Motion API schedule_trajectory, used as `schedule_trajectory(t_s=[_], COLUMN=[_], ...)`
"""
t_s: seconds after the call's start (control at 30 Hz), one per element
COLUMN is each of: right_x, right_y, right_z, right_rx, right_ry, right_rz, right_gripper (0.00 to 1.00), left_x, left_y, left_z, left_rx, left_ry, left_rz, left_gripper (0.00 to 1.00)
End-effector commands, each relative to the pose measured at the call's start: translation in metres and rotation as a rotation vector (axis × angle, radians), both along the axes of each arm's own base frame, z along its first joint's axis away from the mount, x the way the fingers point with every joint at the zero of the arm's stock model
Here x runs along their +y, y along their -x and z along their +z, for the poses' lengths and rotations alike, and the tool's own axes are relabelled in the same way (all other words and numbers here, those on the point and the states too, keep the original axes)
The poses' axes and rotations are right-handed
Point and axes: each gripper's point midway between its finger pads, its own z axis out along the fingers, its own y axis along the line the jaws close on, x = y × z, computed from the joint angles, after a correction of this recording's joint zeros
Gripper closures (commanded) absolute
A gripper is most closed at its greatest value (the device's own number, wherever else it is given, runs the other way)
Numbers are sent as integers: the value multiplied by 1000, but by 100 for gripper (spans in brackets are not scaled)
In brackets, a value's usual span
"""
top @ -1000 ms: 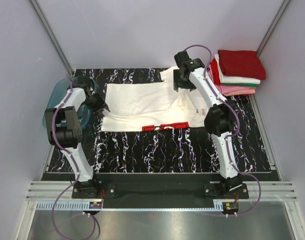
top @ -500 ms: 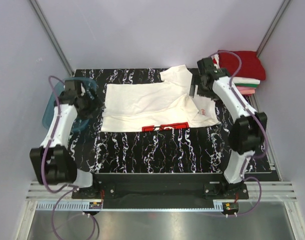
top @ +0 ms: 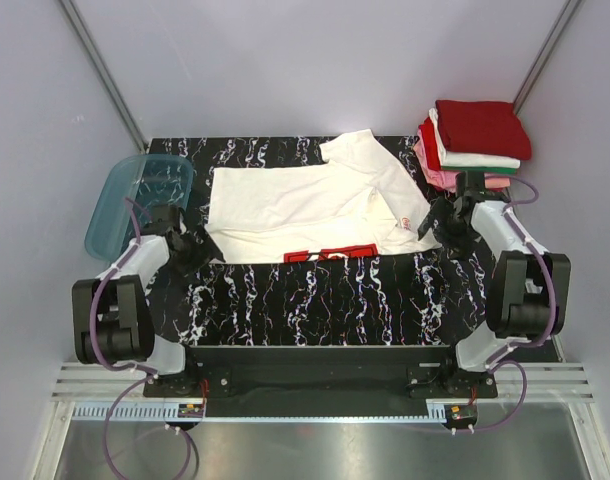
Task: Fold and stack the t-shirts
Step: Fold the tshirt
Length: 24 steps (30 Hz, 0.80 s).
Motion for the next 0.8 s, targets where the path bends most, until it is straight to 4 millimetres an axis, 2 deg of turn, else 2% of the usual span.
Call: schedule_trajectory(t_s=[0.0,0.1,0.2,0.37,0.53,0.77], right_x=[12,15,10,-10,-21,-12], right_y=[-31,-43,-49,-53,-58,-57], right_z=[4,2,0,-11,-13,-30], right_rx=[-97,-112,-114,-98,-115,-70], right_ry=[-110,-138,-147,-178,-218,-276], right_rz=[6,11,-18,-100,-142,-148], right_gripper=[0,0,0,0,0,10], left_x=[0,6,9,12,14,13], left_y=[-25,-29,-30,-28,-30,-33], left_z=[0,-1,-3,-13,-17,-26], left_rx=[-66,-75,-73,-59,-59,-46], left_ry=[12,-11,-28,-41,-49,-39], left_rz=[21,45,63,89,107,123], left_gripper=[7,7,7,8,9,13])
